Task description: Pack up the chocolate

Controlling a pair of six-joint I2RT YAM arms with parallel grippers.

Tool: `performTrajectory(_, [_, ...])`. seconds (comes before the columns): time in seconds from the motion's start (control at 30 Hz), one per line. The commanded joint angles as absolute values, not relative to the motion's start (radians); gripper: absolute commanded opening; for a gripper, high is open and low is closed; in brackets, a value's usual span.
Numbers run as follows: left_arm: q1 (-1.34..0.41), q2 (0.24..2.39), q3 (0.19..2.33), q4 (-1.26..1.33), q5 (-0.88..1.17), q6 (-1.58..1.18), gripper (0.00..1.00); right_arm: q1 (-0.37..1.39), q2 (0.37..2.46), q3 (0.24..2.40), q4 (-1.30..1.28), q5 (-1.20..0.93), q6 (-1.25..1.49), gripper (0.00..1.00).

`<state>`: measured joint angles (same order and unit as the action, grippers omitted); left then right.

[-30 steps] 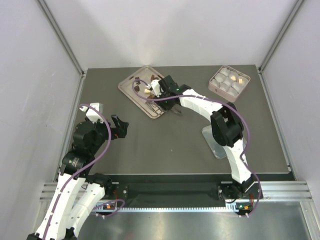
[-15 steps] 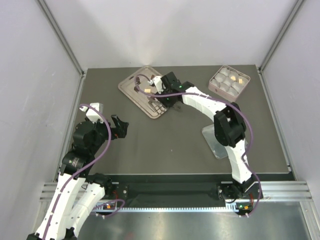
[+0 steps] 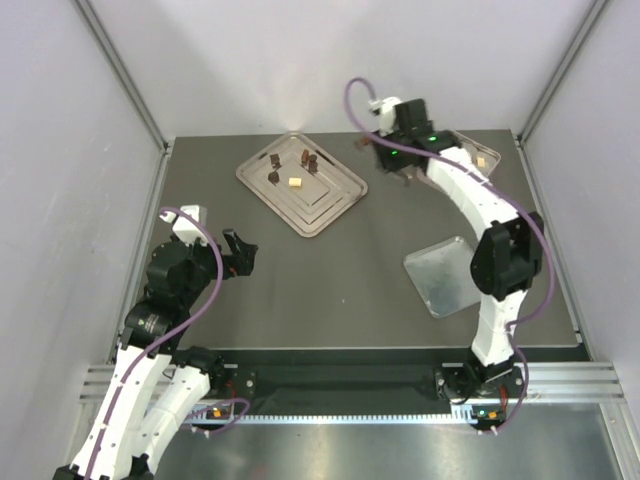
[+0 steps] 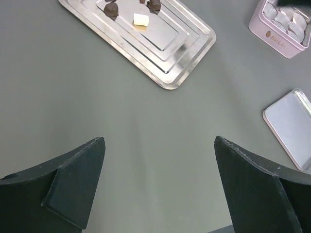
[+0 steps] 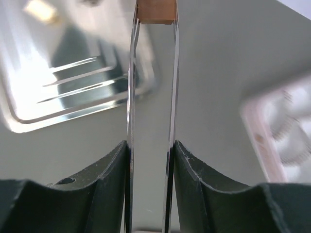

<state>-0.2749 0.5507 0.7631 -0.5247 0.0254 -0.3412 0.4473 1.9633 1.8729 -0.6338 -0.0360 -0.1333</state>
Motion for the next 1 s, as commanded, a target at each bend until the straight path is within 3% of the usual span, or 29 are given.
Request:
performTrajectory(0.0, [-0.275,0.555,0.77,-0.471,0.021,-0.336,0.99,0.299,1.869,1.867,-0.641,-0.005,-0.025,0.39])
performTrajectory(0.1, [-0.275,0.555,0.77,-0.469,0.026,-0.336,0.99,0.16,1.849,1.85,-0.635,0.023,0.032,0.39])
performTrajectory(0.3, [-0.275,0.558,0.77,-0.468,0.031,-0.336,0.99,0.068,1.856,1.845,-0.623,0.13,0.055,0.39])
performTrajectory(0.97, [-0.275,0.561,0.769,-0.466,0.035,-0.336,0.99,0.018,1.994,1.885,-0.558,0.133,0.063,0.41])
